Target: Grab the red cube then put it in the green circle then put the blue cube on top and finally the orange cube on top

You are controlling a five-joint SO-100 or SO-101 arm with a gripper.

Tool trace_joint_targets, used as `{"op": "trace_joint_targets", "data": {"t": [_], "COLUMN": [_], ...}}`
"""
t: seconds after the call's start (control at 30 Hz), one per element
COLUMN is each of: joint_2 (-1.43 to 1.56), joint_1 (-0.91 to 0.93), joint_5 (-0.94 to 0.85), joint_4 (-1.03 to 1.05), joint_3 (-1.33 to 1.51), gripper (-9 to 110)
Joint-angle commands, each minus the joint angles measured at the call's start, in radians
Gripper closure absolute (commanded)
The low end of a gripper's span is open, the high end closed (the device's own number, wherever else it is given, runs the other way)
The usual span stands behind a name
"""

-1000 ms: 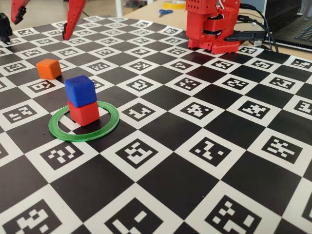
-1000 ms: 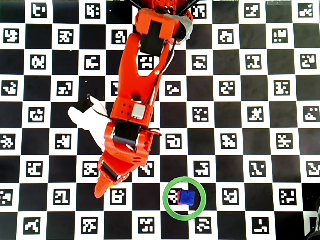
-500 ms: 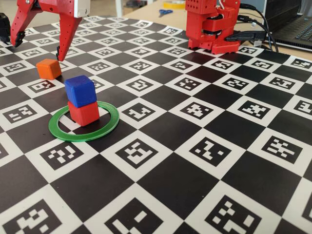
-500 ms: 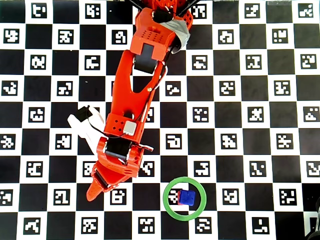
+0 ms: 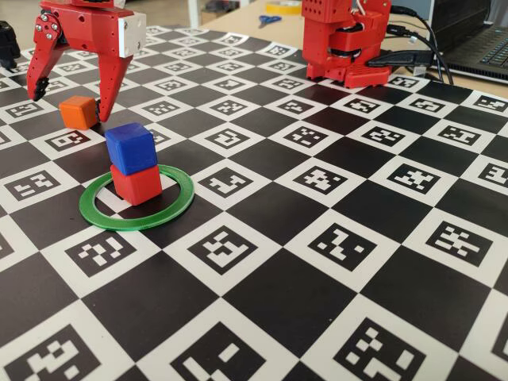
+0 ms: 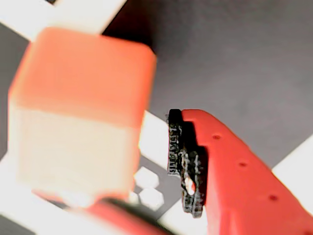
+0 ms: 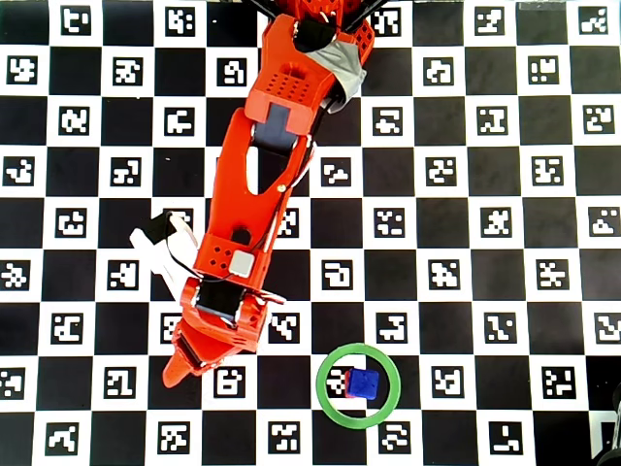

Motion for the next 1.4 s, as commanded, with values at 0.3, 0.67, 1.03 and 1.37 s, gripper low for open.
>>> {"op": "trace_joint_targets", "data": {"t": [0.3, 0.67, 1.03, 1.37], "joint_2": [0.012, 0.015, 0.035, 0.08], "joint_1": [0.02, 0.012, 0.009, -0.005], "joint_5": [-0.005, -0.029, -0.038, -0.115], "joint_4": [-0.035, -0.043, -0.046, -0.029], "joint_3": [-0.092, -0.071, -0.035, -0.015], "gripper": [56, 63, 84, 97]}}
